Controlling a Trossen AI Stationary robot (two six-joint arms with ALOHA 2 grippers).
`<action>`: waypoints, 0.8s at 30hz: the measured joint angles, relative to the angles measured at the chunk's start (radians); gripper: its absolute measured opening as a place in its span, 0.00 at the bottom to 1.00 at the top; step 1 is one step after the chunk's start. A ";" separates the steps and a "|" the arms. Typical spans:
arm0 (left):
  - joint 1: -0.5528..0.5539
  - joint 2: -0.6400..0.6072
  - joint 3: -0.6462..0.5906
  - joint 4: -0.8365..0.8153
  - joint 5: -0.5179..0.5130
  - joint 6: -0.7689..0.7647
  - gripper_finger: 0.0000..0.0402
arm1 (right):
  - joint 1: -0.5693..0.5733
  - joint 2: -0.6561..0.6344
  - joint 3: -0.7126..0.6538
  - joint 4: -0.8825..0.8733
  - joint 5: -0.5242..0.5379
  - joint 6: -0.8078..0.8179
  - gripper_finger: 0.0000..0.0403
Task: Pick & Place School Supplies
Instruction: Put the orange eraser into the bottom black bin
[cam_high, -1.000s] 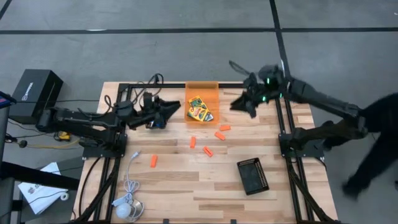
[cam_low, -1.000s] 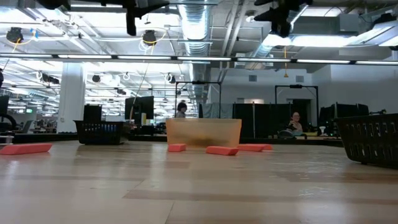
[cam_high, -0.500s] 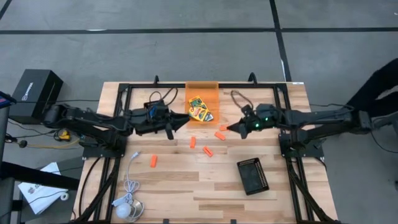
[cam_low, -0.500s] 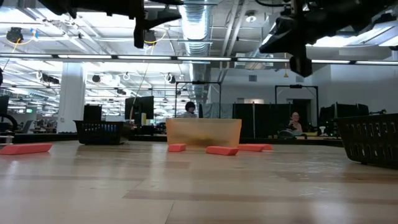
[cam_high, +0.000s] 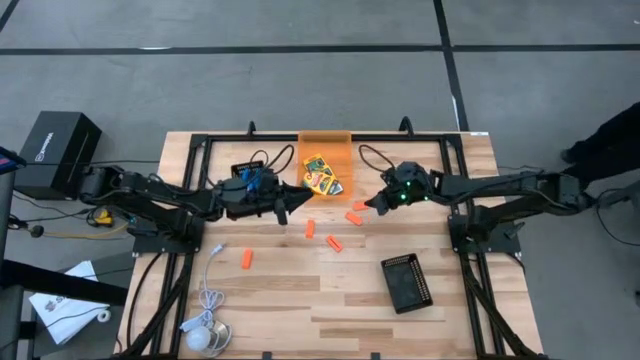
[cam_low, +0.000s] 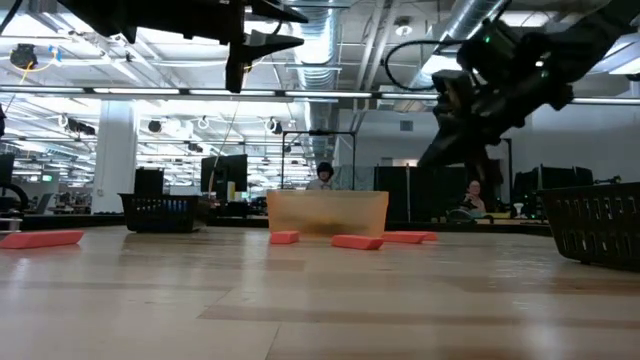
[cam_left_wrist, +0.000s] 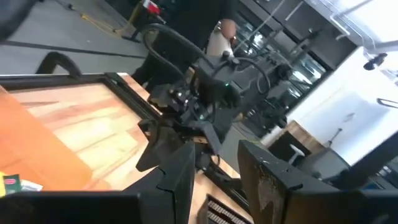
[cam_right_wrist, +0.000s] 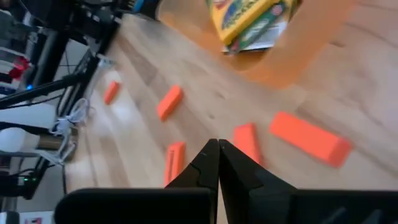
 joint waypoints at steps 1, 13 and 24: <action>0.000 -0.003 0.000 0.000 -0.014 0.000 0.29 | -0.018 0.010 -0.003 -0.001 -0.013 -0.016 0.00; 0.000 -0.002 0.000 0.002 -0.091 -0.002 0.29 | -0.092 0.207 -0.004 0.020 -0.111 -0.107 0.00; 0.000 -0.002 0.000 0.002 -0.112 -0.001 0.29 | -0.109 0.257 -0.004 0.099 -0.112 -0.105 0.00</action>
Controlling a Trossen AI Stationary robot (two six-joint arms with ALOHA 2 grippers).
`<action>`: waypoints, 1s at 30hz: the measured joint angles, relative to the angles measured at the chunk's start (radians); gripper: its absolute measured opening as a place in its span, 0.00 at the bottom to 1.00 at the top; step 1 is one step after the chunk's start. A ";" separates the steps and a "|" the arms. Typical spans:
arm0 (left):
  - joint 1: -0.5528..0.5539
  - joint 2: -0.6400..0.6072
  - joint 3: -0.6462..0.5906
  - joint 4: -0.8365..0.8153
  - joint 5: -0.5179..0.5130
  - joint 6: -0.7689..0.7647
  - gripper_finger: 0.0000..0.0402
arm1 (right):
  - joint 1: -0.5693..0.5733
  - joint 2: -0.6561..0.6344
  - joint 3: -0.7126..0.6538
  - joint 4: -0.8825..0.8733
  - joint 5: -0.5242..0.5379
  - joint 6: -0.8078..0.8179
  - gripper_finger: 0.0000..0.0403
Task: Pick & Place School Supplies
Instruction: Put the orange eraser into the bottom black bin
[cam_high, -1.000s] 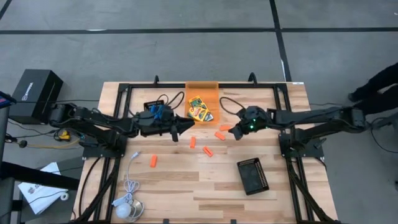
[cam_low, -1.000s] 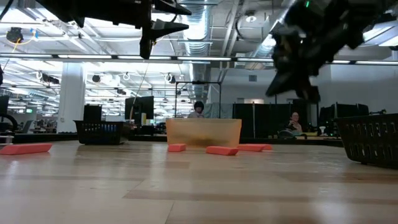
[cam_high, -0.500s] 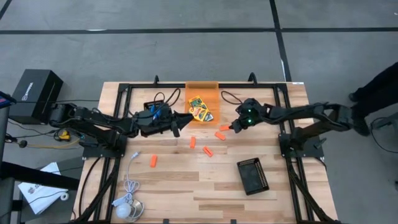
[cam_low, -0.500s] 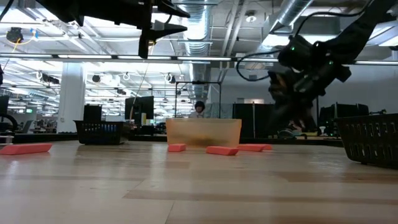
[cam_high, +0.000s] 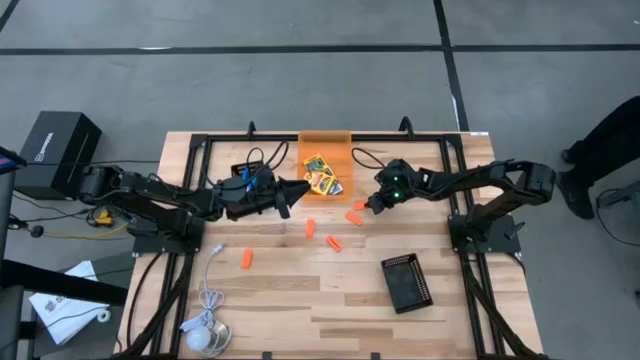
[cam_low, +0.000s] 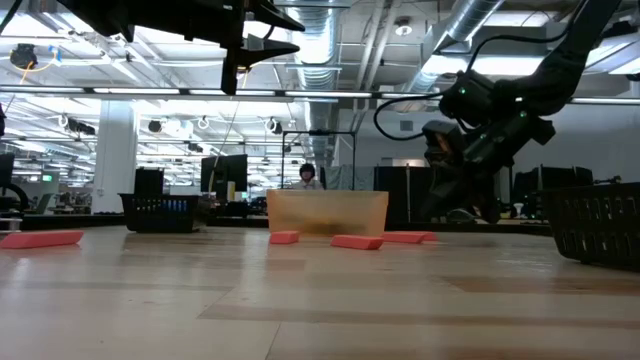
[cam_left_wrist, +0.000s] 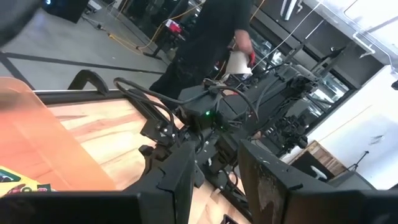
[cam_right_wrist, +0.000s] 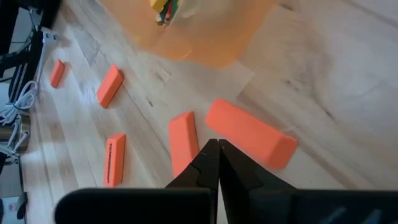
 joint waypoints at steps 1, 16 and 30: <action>0.000 0.000 0.000 0.000 -0.003 0.000 0.29 | -0.003 0.000 0.000 0.000 0.000 -0.002 0.00; 0.000 0.000 0.000 -0.015 -0.002 0.001 0.29 | -0.009 0.000 0.000 -0.043 0.045 -0.010 0.00; 0.000 0.000 0.000 -0.019 0.020 0.001 0.29 | 0.021 0.002 0.000 -0.043 0.030 0.008 0.00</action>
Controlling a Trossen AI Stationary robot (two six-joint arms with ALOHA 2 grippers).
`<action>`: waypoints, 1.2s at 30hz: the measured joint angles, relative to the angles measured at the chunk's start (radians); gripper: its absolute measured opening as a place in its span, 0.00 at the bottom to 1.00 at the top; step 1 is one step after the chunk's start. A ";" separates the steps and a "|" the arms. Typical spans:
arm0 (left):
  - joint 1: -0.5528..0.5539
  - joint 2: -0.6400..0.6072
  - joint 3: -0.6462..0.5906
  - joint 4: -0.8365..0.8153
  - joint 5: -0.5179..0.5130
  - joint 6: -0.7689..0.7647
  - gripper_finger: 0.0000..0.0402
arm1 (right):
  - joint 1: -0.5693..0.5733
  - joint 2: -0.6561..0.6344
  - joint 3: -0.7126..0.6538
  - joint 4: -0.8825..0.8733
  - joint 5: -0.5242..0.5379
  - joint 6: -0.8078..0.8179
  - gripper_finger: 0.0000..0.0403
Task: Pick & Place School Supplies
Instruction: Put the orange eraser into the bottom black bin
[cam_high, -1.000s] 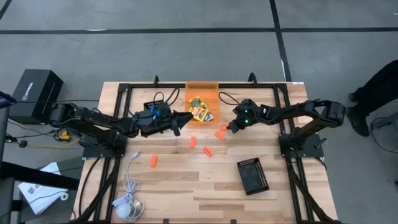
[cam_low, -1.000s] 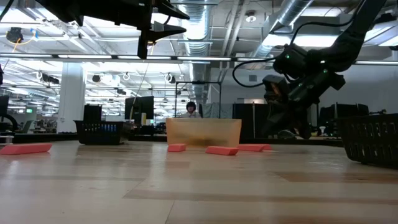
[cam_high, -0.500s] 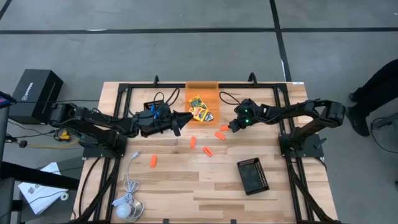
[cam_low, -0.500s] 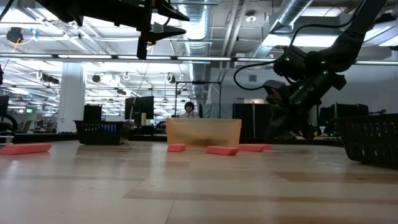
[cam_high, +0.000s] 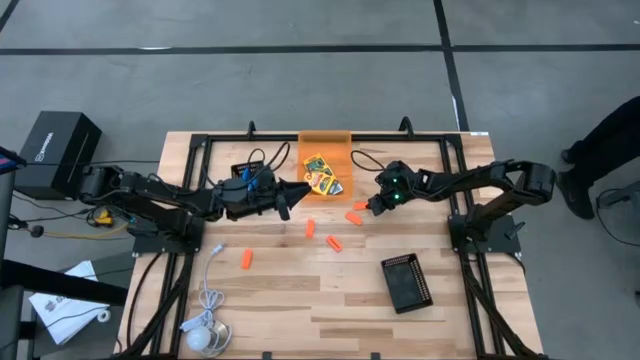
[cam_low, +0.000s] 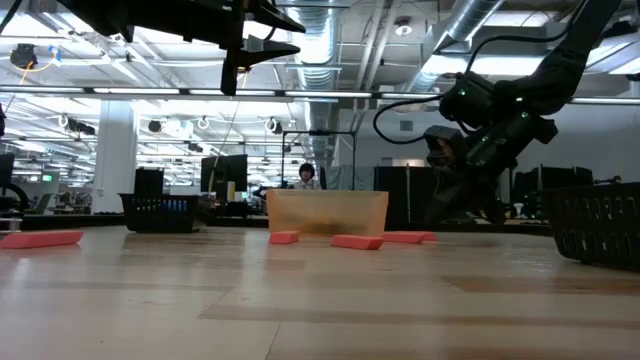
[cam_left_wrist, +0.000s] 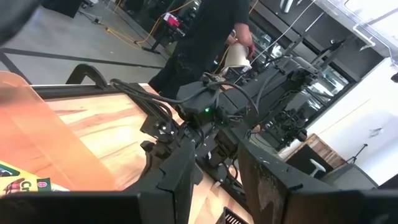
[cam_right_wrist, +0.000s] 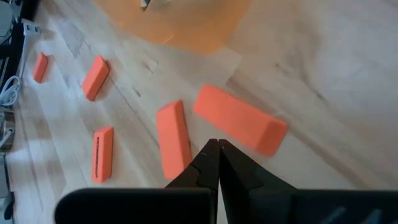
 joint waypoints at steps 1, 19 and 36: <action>0.000 0.000 0.000 -0.001 0.000 0.000 0.29 | 0.004 0.010 0.000 0.007 0.001 0.007 0.00; -0.004 0.000 0.000 -0.011 0.026 -0.004 0.29 | -0.014 0.015 0.084 0.076 -0.056 0.023 0.00; -0.004 0.000 0.000 -0.019 0.025 -0.003 0.29 | -0.028 0.157 0.080 0.064 -0.102 -0.026 0.00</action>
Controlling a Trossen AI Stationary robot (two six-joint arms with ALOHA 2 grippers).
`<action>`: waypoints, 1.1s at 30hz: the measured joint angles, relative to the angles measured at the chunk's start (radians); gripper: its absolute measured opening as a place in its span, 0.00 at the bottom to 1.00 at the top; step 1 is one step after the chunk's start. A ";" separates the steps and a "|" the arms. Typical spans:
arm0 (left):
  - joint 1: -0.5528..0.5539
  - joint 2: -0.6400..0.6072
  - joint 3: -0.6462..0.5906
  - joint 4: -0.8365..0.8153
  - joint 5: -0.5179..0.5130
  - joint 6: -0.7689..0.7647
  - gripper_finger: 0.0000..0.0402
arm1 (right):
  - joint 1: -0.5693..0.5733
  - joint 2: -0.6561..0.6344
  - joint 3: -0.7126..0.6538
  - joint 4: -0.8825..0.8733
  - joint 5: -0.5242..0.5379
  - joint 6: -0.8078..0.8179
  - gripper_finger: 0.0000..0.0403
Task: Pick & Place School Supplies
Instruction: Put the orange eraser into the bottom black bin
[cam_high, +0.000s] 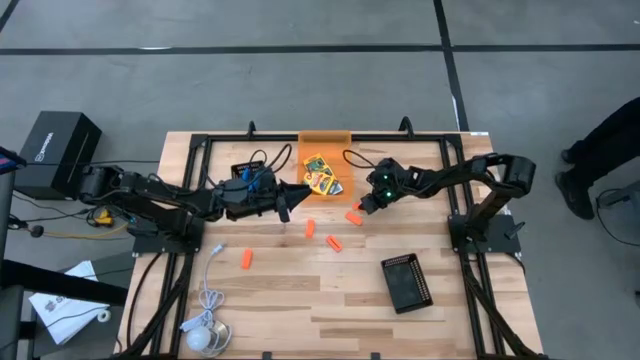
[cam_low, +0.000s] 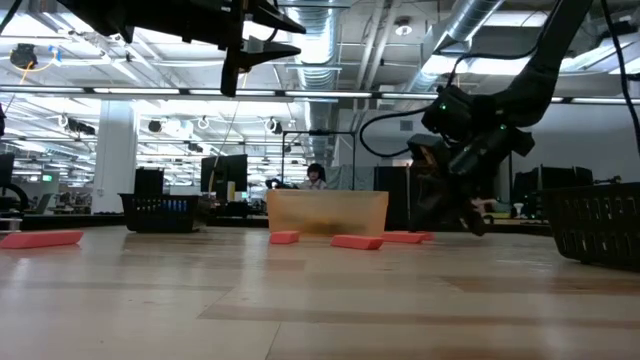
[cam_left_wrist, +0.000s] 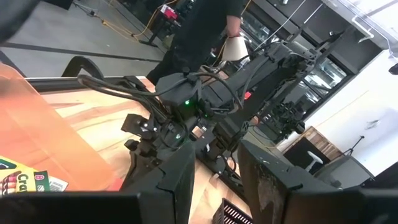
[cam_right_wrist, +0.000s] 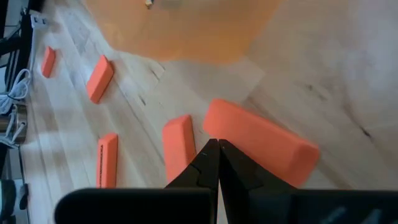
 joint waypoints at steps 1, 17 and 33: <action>0.000 0.000 0.000 -0.001 0.000 0.000 0.29 | 0.000 0.000 0.000 0.001 0.000 0.000 0.00; 0.000 0.000 0.000 -0.006 -0.001 0.000 0.29 | -0.027 -0.001 0.000 0.049 -0.029 0.009 0.00; 0.000 0.000 0.000 -0.010 -0.001 -0.001 0.29 | -0.027 -0.001 0.000 -0.016 -0.029 -0.024 0.00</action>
